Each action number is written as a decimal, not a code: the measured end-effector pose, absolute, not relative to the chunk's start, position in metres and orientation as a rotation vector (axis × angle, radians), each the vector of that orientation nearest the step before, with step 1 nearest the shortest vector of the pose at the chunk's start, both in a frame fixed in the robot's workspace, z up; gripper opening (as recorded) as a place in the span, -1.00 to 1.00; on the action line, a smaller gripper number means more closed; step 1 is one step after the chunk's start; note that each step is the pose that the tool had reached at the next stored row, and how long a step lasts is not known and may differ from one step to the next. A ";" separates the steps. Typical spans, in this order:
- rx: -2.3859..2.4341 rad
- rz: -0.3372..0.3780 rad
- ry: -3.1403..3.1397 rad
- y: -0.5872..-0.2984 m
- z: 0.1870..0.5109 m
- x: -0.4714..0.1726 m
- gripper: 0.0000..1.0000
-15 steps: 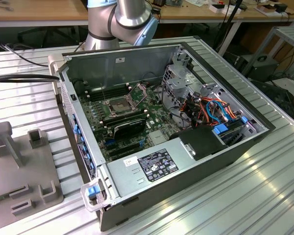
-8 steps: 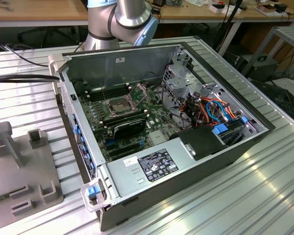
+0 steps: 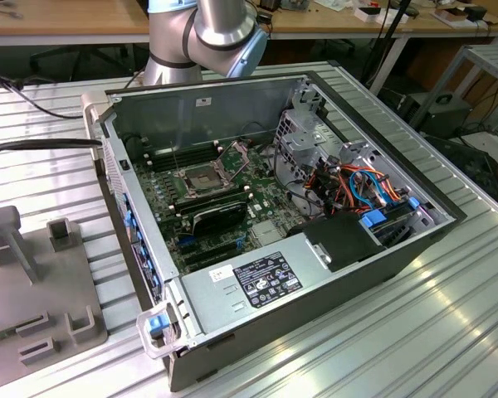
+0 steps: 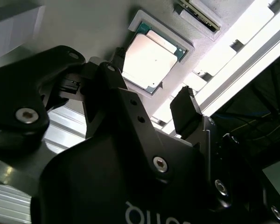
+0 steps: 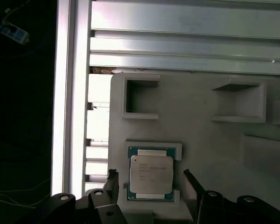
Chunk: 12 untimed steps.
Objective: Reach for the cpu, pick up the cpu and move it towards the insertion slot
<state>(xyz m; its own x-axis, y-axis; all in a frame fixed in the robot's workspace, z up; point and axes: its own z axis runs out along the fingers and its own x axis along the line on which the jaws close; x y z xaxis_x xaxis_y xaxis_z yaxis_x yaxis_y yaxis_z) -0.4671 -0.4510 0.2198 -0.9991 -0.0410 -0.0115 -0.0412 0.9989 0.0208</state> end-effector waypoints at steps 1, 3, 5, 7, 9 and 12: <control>-0.064 0.033 3.130 -0.451 0.217 -0.467 0.33; -0.064 0.033 3.130 -0.451 0.213 -0.467 0.33; -0.057 0.033 3.130 -0.451 0.209 -0.467 0.33; -0.049 0.033 3.131 -0.451 0.207 -0.467 0.33; -0.048 0.033 3.132 -0.451 0.206 -0.467 0.33; -0.048 0.033 3.131 -0.451 0.206 -0.467 0.33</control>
